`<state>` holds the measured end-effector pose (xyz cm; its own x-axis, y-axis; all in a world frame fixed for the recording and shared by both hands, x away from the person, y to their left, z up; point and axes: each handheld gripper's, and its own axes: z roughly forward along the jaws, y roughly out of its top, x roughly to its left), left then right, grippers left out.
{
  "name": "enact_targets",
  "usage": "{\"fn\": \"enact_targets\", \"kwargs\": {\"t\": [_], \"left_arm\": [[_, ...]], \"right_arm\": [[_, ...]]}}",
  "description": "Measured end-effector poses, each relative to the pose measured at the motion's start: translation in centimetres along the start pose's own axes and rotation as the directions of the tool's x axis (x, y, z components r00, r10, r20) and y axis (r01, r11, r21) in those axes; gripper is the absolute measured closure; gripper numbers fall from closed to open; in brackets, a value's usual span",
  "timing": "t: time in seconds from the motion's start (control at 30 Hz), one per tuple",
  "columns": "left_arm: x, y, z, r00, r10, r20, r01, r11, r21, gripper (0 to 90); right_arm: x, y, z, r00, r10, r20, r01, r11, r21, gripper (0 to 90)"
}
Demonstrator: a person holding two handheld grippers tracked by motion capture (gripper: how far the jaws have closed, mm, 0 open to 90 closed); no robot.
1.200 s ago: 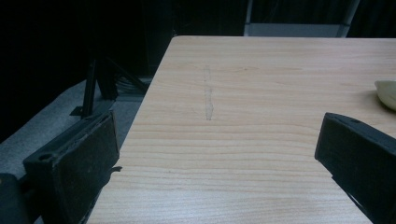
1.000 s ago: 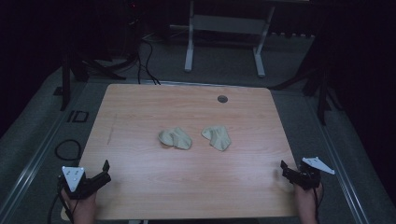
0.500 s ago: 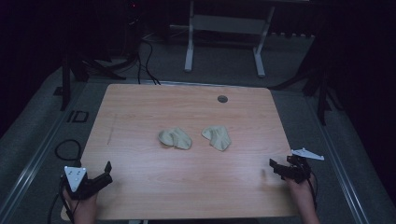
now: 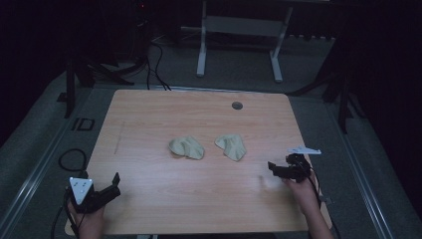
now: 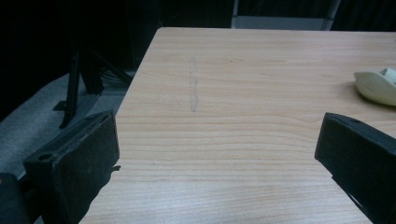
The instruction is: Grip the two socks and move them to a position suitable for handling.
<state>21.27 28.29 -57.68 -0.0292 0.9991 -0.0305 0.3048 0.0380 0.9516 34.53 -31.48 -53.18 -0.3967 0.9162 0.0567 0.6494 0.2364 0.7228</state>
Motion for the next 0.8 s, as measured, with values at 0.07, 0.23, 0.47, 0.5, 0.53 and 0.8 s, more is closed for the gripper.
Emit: {"fn": "enact_targets", "kwargs": {"t": [0.07,0.23,0.47,0.5,0.53,0.8], "left_arm": [[0.0,0.0,0.0,1.0000,-0.008,0.001,0.008,1.0000,0.001,0.0],[0.0,0.0,0.0,1.0000,0.000,0.004,0.000,1.0000,0.003,0.0],[0.1,0.0,-0.1,0.9998,-0.015,0.013,0.015,0.9999,0.005,0.0],[0.1,0.0,-0.1,0.9998,-0.016,0.015,0.016,0.9999,0.005,0.0],[0.1,0.0,-0.1,0.9997,-0.017,0.016,0.017,0.9998,0.007,0.0],[0.2,0.0,-0.1,0.9993,-0.026,0.025,0.026,0.9996,0.008,0.0]], "right_arm": [[0.3,0.3,0.3,1.0000,-0.003,-0.005,0.003,1.000,0.004,18.2],[1.8,1.7,1.5,0.9993,-0.023,-0.031,0.024,1.000,0.012,15.2],[4.1,4.0,3.6,0.9978,-0.040,-0.053,0.041,0.999,0.024,13.2],[4.1,4.0,3.6,0.9978,-0.040,-0.053,0.041,0.999,0.024,13.2],[4.7,4.5,4.0,0.9974,-0.046,-0.055,0.048,0.999,0.025,13.7],[6.5,6.2,6.1,0.9947,-0.060,-0.083,0.065,0.996,0.059,16.8]]}}
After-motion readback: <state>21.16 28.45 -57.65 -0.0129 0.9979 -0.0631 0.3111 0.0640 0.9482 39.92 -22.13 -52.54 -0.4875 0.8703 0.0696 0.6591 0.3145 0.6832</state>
